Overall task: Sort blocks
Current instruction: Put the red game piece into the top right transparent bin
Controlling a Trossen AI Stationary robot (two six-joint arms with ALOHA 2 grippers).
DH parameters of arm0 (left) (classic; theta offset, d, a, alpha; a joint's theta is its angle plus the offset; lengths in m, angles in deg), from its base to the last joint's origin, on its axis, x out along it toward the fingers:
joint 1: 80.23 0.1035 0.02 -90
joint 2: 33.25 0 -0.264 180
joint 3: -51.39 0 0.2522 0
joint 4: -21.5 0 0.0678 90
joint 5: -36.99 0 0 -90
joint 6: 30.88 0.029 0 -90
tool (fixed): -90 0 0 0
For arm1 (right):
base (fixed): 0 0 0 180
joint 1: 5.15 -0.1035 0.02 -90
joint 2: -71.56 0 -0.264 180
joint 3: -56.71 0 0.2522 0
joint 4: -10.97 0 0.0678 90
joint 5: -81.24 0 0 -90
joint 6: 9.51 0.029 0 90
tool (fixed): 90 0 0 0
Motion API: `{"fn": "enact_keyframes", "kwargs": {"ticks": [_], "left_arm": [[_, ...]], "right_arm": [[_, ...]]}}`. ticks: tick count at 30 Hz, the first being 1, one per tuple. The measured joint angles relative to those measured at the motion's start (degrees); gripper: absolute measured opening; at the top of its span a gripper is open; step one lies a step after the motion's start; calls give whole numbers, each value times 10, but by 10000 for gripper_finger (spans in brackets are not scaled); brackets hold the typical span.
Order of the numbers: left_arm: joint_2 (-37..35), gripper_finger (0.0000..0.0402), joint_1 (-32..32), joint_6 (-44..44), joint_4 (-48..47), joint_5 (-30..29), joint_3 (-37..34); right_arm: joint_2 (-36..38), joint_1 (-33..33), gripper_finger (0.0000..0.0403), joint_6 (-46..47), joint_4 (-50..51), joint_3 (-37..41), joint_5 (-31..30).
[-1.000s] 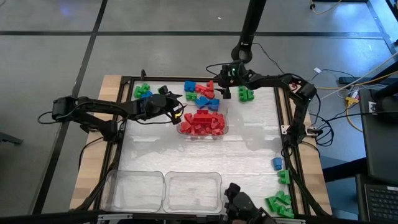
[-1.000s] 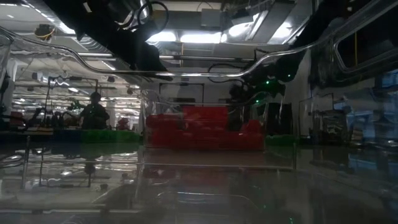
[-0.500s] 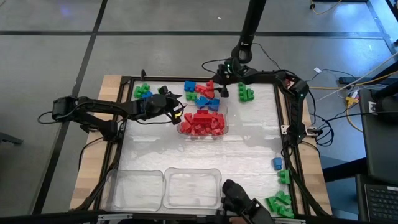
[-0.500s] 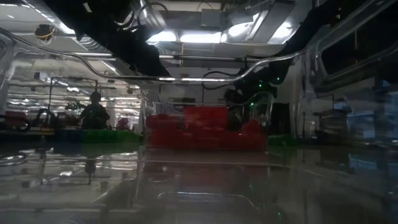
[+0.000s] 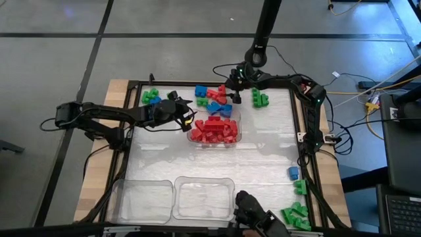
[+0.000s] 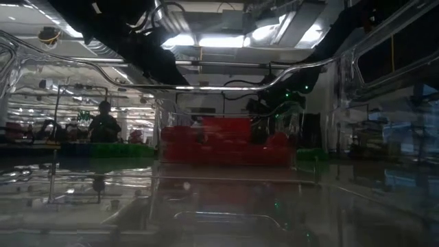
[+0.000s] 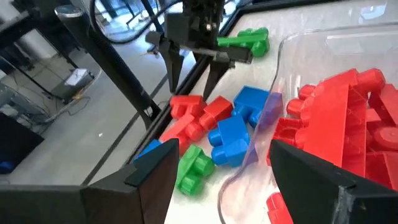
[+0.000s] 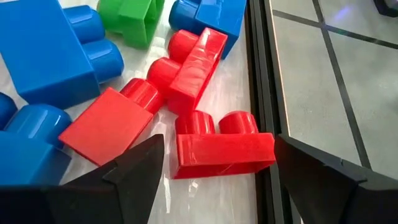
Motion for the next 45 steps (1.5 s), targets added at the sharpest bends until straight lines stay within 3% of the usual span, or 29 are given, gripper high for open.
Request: {"fn": "enact_keyframes", "kwargs": {"ticks": [5, 11, 22, 32, 37, 45], "left_arm": [[-18, 241, -1, 31, 20, 0, 0], [-47, 241, 19, 39, 21, 0, 0], [-48, 241, 98, 51, 19, 0, 0], [-5, 241, 171, 5, 45, 170, 10], [48, 241, 192, 8, -2, 172, 83], [210, 241, 228, 28, -196, 173, 304]], "right_arm": [[14, 0, 303, -33, 2, 0, -7], [49, 0, 303, -43, 2, 0, -81], [74, -10, 303, -2, 26, 0, -75], [74, -48, 303, -15, 102, 0, -73], [74, -46, 303, -26, 141, 0, -42], [107, -12, 303, -18, 159, 33, 51]]}}
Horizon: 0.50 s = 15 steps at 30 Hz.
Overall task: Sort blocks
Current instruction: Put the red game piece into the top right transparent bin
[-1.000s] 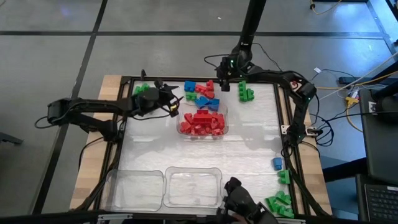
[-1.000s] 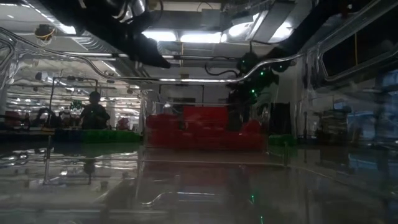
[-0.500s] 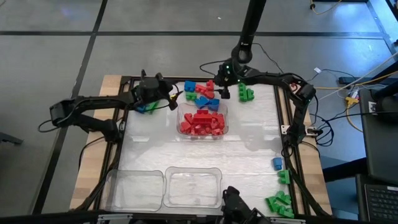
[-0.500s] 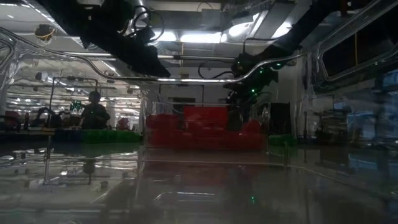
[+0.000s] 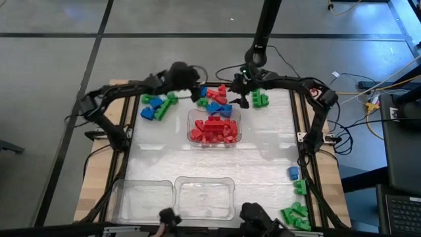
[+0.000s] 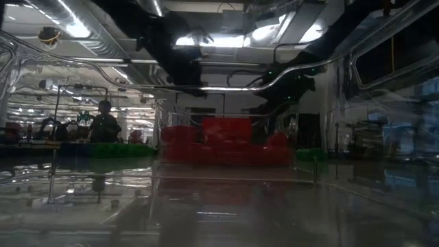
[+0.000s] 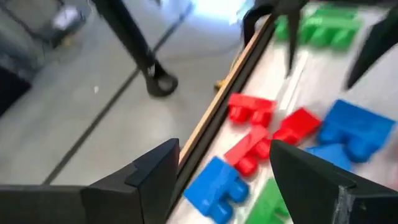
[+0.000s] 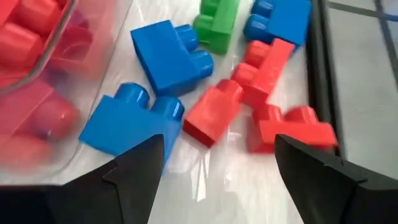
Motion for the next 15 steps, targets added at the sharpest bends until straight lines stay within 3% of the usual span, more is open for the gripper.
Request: {"fn": "enact_keyframes", "kwargs": {"ticks": [7, 15], "left_arm": [[136, 241, 13, 11, -164, 12, 194], [261, 241, 22, 47, -238, 20, 349]], "right_arm": [[69, 9, 303, 23, -116, 108, 0], [110, -8, 303, 113, -331, 266, 15]]}}
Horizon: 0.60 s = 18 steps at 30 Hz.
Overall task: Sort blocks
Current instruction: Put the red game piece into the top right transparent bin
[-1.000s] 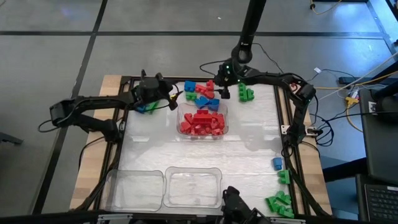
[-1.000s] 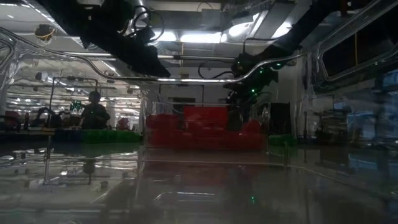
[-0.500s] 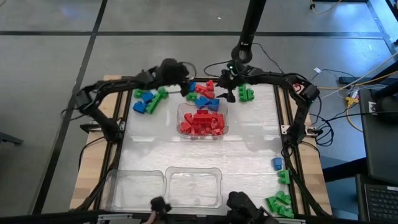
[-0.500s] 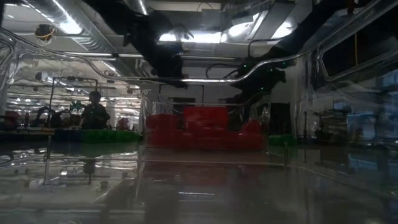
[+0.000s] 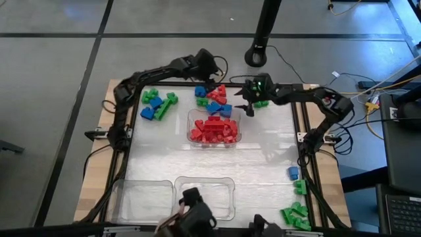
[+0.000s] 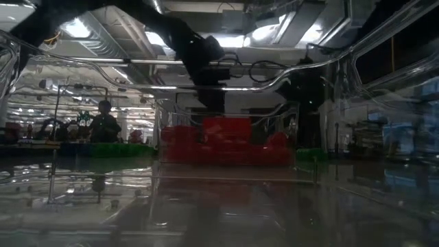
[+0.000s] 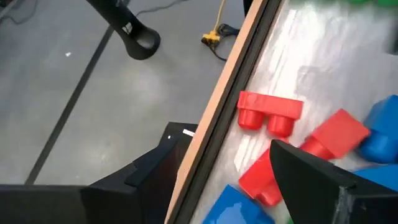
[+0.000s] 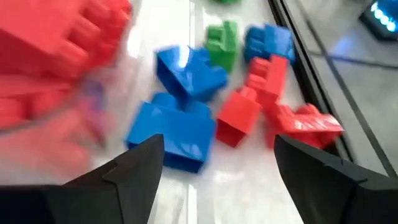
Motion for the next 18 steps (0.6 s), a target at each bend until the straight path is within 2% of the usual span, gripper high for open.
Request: {"fn": "enact_keyframes", "kwargs": {"ticks": [6, 18], "left_arm": [[60, 241, 20, 9, -39, 25, 51], [75, 241, 20, 23, -53, 20, 53]], "right_arm": [[7, -34, 303, 24, -123, 61, 0], [7, -45, 303, 11, -145, 61, 6]]}}
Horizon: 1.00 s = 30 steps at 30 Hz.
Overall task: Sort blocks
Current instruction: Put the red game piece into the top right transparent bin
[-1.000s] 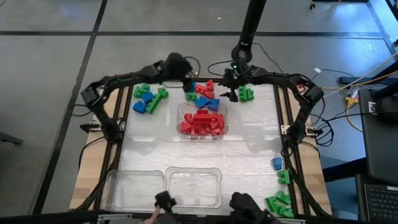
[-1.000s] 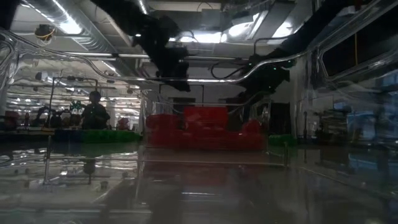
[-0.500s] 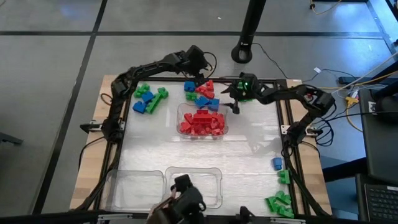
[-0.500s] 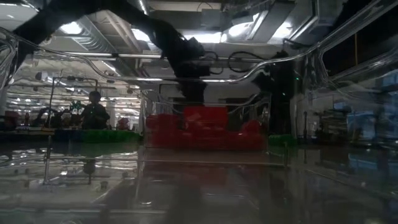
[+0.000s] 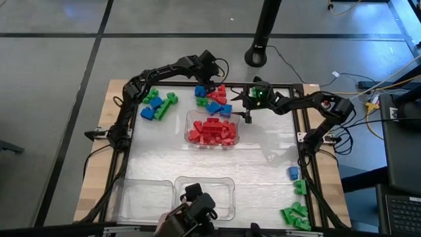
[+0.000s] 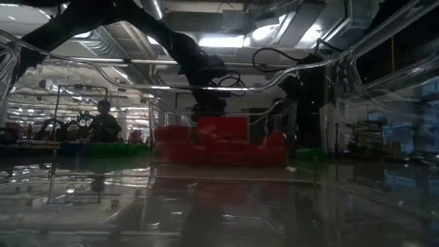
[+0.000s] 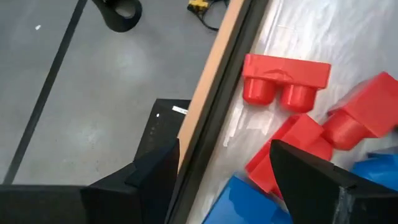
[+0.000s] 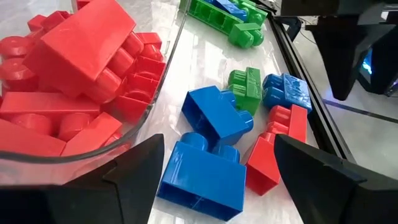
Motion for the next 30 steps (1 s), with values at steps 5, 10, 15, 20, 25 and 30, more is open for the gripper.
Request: {"fn": "enact_keyframes", "kwargs": {"ticks": [5, 10, 15, 20, 25, 30], "left_arm": [[-10, 241, -16, 3, -15, -2, 5], [-51, 241, -35, 5, -15, -1, 9], [-61, 241, -40, -17, -66, 6, 6], [-68, 241, -53, -29, -96, 12, 6], [-98, 241, -55, -34, -62, 45, -44], [-180, 241, -50, -47, 55, 46, -178]], "right_arm": [[0, 0, 303, 0, 0, 0, 0], [0, 0, 303, 0, 0, 0, -2], [0, 0, 303, 1, 1, 0, -10], [0, 0, 303, 27, 1, 0, -71], [-1, 0, 303, 43, 6, -8, -103], [-28, 0, 303, 78, 53, -76, -117]]}}
